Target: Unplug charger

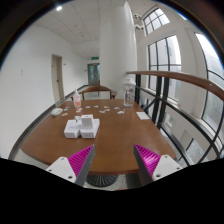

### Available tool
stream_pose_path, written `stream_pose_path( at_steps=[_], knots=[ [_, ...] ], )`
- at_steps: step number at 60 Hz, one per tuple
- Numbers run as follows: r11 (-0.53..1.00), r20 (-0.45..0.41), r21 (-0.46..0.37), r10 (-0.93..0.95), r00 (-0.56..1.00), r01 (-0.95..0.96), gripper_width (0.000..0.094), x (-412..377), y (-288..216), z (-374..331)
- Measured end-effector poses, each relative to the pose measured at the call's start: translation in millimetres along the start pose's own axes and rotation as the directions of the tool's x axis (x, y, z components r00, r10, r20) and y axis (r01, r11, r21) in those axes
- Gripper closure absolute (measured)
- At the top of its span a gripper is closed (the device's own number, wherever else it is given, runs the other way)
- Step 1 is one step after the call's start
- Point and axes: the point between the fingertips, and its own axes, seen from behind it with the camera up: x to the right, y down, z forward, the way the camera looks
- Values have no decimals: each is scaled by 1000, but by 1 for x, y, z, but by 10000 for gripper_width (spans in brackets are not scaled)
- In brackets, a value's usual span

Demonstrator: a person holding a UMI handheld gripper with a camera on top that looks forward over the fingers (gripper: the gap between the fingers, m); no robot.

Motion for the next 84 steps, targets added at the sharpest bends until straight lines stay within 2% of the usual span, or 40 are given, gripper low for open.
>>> stream_pose_path(
  at_steps=[11,12,19,31,35,36,37,39,44,49,59,61,65,67,71,75,80,84],
  knots=[
    [1000,59,-11,2,998,-2,129,-39,-11,50],
    [1000,68,-9,-3,998,3,131,-42,-9,37],
    [1000,93,-2,-27,995,27,137,-75,-21,88],
    [997,56,23,-70,996,68,159,-97,-48,163],
    [997,24,30,-78,997,78,216,-93,-54,184],
    [996,22,31,-83,996,83,314,-92,-54,190],
    [996,45,33,-82,996,80,359,-99,-54,193],
    [998,94,12,-67,993,66,578,-110,-49,195],
    [995,54,51,-91,994,88,652,-107,-54,196],
    [995,71,54,-82,994,78,734,-110,-55,198],
    [997,100,63,-58,993,52,763,-111,-59,193],
    [991,94,126,-53,994,41,764,-110,-79,188],
    [969,25,237,-78,997,70,766,-94,-124,168],
    [963,17,264,-59,998,52,765,-89,-139,159],
    [967,46,254,-15,999,3,765,-85,-154,148],
    [969,31,247,-15,999,7,762,-68,-159,137],
    [978,3,205,-45,999,44,753,-51,-144,130],
    [991,-5,128,-50,999,51,752,-39,-117,133]
  ],
)
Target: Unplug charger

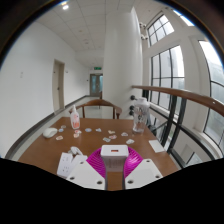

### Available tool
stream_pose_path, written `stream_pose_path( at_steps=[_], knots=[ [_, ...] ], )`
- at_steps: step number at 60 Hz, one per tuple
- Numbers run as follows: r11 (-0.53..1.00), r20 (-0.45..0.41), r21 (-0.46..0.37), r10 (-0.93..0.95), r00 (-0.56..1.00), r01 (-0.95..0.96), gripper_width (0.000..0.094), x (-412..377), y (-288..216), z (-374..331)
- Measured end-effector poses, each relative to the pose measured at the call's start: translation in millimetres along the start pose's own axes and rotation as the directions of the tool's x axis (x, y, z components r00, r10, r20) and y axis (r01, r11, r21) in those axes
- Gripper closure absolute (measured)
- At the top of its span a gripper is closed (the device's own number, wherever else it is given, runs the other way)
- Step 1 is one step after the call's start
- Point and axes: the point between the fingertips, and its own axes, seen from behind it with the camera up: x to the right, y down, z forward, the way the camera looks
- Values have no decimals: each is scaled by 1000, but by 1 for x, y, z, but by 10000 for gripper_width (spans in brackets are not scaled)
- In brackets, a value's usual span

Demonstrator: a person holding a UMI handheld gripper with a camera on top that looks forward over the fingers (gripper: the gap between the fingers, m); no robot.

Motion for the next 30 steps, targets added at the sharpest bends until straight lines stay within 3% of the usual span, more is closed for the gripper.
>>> stream_pose_path(
  at_steps=[15,30],
  knots=[
    [965,-26,-261,20,999,-26,715,27,103,30],
    [965,-3,-242,99,995,-97,545,27,103,58]
  ],
)
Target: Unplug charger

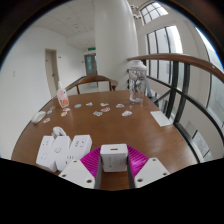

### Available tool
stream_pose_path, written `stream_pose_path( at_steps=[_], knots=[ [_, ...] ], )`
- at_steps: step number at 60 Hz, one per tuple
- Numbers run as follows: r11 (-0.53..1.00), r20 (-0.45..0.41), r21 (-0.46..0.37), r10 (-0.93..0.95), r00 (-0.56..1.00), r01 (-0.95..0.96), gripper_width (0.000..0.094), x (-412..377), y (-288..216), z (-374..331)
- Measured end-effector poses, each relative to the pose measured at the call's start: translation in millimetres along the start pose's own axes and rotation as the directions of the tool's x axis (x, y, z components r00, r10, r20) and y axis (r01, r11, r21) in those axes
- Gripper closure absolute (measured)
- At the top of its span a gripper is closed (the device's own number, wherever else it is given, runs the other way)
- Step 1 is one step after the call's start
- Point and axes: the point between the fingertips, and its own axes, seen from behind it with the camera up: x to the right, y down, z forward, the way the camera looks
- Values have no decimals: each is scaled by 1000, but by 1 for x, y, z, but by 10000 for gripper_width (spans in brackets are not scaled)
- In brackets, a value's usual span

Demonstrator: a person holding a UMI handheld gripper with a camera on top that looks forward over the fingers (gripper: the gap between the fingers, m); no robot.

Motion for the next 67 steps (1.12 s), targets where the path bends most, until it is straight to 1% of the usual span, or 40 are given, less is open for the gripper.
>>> stream_pose_path(
  at_steps=[5,8,12,15,21,27,36,46,56,60,67],
  knots=[
    [999,26,-25,44,999,-43,403,-2,6,3],
    [999,21,-20,36,999,-36,309,1,6,2],
    [1000,10,-17,16,1000,-16,162,3,7,-3],
    [1000,6,-24,4,1000,-3,91,5,9,-12],
    [999,31,0,-50,998,50,93,-1,12,-41],
    [994,44,17,-108,993,108,95,-6,26,-78],
    [990,69,46,-134,989,131,81,-14,46,-130],
    [977,49,108,-188,981,182,83,-10,53,-173],
    [962,5,133,-239,971,237,85,4,60,-193],
    [967,18,115,-233,972,229,86,2,64,-193],
    [966,10,96,-240,971,238,88,9,72,-189]
  ],
)
